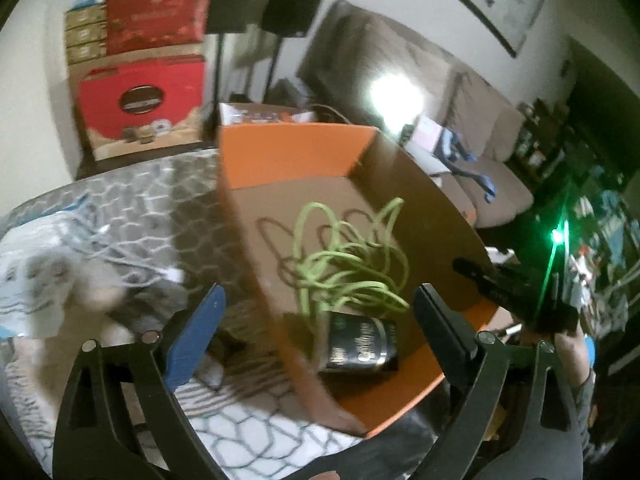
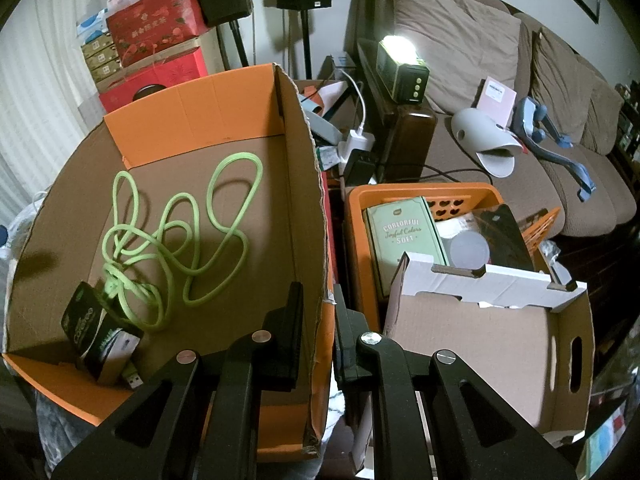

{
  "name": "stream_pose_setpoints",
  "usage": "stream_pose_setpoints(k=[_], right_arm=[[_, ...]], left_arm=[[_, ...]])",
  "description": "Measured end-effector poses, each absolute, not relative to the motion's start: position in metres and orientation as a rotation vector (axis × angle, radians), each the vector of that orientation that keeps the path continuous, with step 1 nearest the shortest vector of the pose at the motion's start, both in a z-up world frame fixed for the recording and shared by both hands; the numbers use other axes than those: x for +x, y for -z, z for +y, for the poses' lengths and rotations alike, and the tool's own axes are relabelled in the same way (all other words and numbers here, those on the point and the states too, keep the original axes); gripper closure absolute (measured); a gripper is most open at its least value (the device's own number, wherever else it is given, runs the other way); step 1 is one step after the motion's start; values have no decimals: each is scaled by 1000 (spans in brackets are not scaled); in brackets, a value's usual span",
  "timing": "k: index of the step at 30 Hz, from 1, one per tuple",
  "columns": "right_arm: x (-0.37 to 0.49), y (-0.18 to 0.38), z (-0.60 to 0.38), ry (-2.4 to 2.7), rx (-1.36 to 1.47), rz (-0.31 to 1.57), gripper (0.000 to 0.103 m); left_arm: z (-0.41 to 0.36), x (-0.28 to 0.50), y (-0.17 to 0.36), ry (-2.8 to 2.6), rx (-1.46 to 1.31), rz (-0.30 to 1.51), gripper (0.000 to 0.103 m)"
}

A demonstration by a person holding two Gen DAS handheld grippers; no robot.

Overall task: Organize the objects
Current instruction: 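Carry the Carefree pack with the left tool into the cardboard box and release, then return the left tool to the table and grasp the black pouch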

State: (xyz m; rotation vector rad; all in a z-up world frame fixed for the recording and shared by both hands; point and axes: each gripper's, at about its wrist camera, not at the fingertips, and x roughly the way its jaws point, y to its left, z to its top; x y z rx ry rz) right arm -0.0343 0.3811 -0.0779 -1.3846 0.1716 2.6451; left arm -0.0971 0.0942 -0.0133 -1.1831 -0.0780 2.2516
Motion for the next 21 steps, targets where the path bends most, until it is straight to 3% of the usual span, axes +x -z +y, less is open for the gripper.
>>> stream_pose_setpoints(k=[8,21], right_arm=[[-34,78,381,-2645,-1384,172,92],[-34,78,381,-2645,-1384,171,92]], left_arm=[[44,-112,16,-2359,-1254,-135,9],[4,-129,67,-2375,-1461,-262,11]])
